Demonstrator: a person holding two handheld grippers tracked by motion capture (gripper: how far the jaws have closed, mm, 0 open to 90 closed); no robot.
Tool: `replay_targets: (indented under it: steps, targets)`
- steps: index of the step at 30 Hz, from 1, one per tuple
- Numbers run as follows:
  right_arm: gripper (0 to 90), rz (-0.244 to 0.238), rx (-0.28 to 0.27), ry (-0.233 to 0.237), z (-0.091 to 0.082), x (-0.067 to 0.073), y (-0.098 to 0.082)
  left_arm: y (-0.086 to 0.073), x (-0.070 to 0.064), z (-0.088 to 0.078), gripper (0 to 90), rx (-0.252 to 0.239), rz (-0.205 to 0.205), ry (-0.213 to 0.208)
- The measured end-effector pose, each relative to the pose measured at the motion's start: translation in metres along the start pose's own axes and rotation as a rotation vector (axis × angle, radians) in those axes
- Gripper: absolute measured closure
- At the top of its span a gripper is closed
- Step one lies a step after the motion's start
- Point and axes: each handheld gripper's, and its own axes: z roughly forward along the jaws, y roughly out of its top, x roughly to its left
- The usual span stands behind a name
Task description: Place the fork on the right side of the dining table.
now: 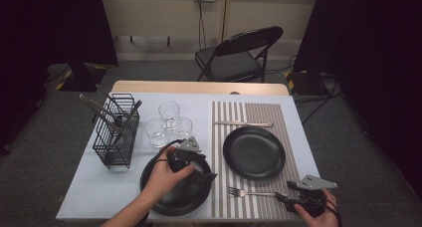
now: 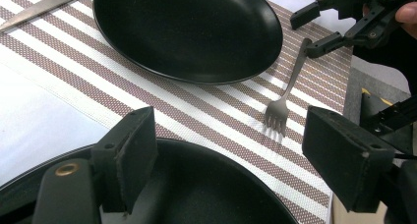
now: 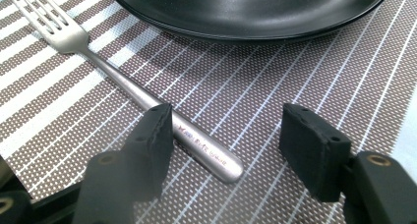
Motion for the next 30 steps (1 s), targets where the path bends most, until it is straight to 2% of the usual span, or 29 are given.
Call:
replay_targets:
  steps: [23,30]
  targets:
    - [36.0,0.021,-0.009,-0.002,0.0039,-0.0021,0.0028,-0.0032,0.0006,-0.0012,20.7,0.006,-0.006,0.006]
    - [33.7,0.044,-0.038,0.015,0.0003,-0.0028,0.0072,-0.0038,0.0018,-0.0046,20.7,0.006,-0.01,0.013]
